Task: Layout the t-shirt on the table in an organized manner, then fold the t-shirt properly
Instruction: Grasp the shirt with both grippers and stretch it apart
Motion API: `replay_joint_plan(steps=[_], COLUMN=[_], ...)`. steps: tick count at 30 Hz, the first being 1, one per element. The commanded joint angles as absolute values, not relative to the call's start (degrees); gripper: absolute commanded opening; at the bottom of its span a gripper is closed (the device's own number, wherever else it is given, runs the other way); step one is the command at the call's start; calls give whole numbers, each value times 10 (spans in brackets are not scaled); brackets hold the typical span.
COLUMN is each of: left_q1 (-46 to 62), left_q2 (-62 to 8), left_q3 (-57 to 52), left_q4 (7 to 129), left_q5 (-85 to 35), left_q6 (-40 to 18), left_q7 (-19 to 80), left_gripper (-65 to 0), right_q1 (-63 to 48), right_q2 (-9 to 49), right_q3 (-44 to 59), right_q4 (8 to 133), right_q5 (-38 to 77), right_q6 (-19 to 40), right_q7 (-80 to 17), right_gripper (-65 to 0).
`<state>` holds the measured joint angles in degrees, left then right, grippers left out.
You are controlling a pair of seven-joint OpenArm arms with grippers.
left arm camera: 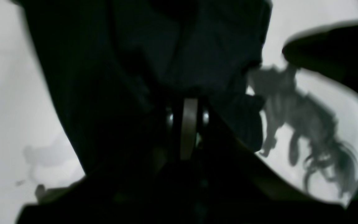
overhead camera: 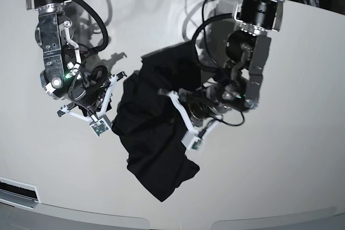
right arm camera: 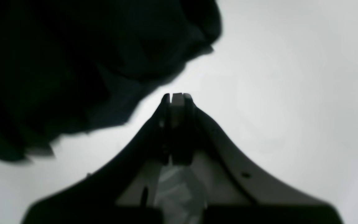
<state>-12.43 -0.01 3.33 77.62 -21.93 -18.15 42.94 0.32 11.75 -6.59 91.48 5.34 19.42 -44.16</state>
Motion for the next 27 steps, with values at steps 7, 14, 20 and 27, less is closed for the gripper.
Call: replay_joint_plan(steps=[7, 14, 20, 27], left_q1=[-122, -93, -81, -86], left_q2=[-1, -2, -1, -2], left_q3=[15, 15, 15, 15], left_q4=[798, 797, 797, 797], left_q5=[-265, -265, -265, -265], left_q6=[-219, -219, -219, -219], left_q7=[429, 418, 416, 414], left_gripper=[-650, -650, -650, -650], right_q1=[14, 15, 15, 17], right_q2=[121, 84, 53, 26], right_q3=[-63, -63, -63, -63], right_q4=[925, 925, 914, 846], right_q5=[183, 205, 203, 108], right_q6=[280, 222, 209, 219], right_q7=[-431, -428, -416, -351], right_gripper=[-650, -282, -294, -650])
